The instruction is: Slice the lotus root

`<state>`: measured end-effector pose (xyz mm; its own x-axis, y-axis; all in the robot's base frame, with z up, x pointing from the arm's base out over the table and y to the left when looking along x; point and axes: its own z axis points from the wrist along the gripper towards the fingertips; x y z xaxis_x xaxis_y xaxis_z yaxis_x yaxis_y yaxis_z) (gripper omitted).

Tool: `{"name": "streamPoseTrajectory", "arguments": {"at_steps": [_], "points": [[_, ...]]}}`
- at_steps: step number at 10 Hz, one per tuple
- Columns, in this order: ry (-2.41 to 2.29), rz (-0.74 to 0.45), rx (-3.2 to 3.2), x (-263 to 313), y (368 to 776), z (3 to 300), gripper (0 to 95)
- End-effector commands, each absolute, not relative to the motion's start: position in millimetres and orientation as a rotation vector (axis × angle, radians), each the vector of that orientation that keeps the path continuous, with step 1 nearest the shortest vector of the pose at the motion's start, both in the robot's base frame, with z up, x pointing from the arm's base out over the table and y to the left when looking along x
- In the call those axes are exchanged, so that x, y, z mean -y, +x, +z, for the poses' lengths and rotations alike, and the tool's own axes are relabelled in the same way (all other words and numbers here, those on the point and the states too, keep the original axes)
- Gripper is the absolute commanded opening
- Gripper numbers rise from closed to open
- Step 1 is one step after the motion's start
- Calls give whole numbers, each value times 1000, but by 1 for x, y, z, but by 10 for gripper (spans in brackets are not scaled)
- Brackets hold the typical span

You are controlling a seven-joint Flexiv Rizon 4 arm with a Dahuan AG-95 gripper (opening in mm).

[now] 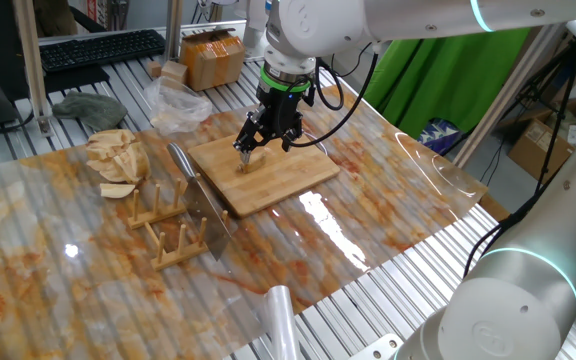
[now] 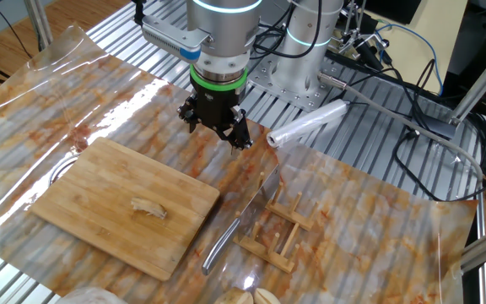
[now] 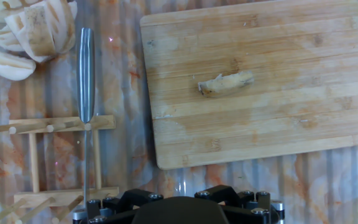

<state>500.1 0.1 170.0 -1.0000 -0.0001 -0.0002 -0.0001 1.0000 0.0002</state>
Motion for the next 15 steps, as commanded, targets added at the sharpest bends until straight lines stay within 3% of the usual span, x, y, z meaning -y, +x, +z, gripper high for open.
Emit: {"name": "streamPoseTrajectory", "arguments": {"at_steps": [1, 8, 15], "points": [[11, 143, -3093, 0, 500, 170, 0], [49, 144, -3093, -14, 499, 169, 0], [172, 147, -3091, -57, 501, 140, 0]]}}
